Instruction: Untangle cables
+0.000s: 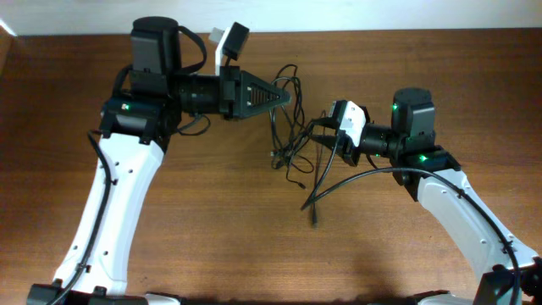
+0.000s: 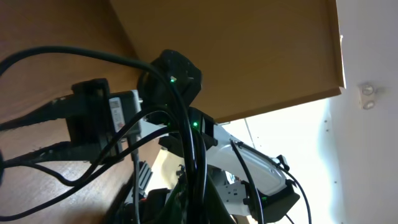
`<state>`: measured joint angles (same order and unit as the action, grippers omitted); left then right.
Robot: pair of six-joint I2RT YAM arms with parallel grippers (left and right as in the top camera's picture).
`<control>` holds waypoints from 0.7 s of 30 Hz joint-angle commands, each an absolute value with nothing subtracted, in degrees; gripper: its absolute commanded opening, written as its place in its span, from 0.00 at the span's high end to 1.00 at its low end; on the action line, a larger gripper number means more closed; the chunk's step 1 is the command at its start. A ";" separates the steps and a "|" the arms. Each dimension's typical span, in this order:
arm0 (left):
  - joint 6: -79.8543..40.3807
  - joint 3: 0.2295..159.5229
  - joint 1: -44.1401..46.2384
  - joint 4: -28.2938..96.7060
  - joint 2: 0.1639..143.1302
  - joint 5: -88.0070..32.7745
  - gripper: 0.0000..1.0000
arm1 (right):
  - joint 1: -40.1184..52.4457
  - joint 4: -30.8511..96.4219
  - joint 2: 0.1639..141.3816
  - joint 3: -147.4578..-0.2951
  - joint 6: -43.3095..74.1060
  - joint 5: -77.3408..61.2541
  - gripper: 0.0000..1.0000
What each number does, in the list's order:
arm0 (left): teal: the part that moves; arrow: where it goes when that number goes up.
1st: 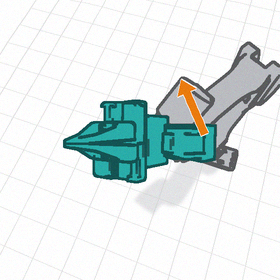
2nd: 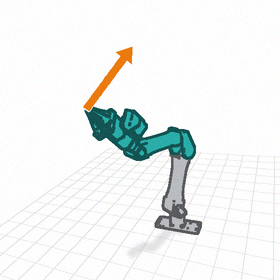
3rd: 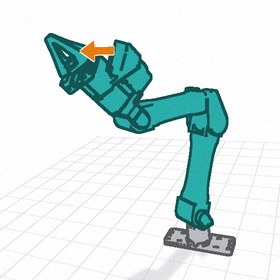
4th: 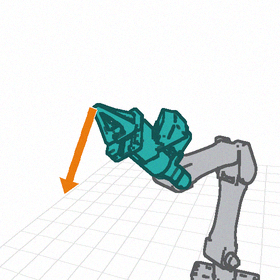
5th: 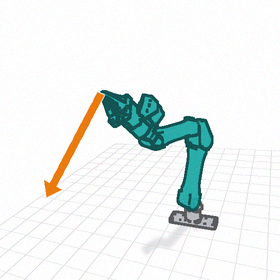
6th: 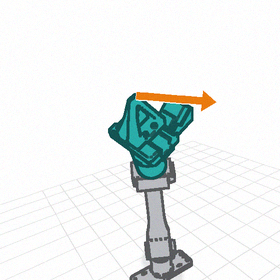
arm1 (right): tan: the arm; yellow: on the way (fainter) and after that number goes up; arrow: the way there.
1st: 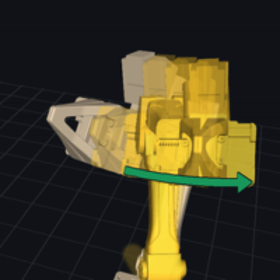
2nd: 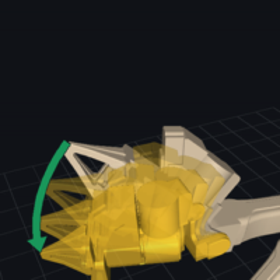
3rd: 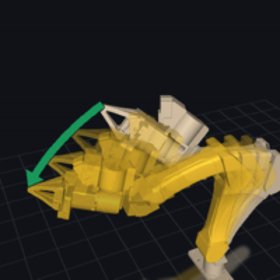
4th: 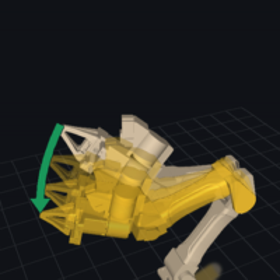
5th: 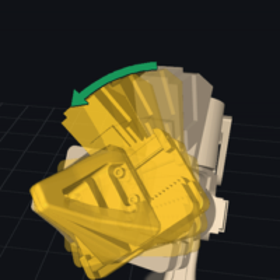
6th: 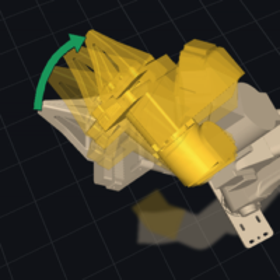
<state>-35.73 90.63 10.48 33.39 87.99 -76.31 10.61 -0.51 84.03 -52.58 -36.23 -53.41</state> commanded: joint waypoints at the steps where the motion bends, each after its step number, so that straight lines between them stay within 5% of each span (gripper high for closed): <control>1: -38.24 91.18 11.77 32.95 88.16 -75.29 1.00 | 11.09 0.62 84.29 -53.15 -36.23 -53.54 0.61; 10: -44.80 91.18 12.38 31.42 88.16 -74.08 1.00 | 15.05 1.10 84.40 -53.04 -36.25 -53.32 0.59; 12: -45.87 91.18 12.38 30.33 88.16 -74.08 1.00 | 15.05 1.15 84.47 -53.04 -36.27 -53.30 0.70; 14: -45.82 91.18 12.38 29.32 88.16 -74.08 1.00 | 15.05 1.13 84.88 -53.04 -36.25 -53.39 0.94; 21: -43.68 91.18 12.40 29.12 88.18 -71.53 1.00 | 15.03 -12.80 84.90 -53.06 -25.02 -65.01 0.96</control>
<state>-45.28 90.63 12.12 29.39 87.99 -72.40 14.68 -6.90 84.60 -52.45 -33.89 -58.43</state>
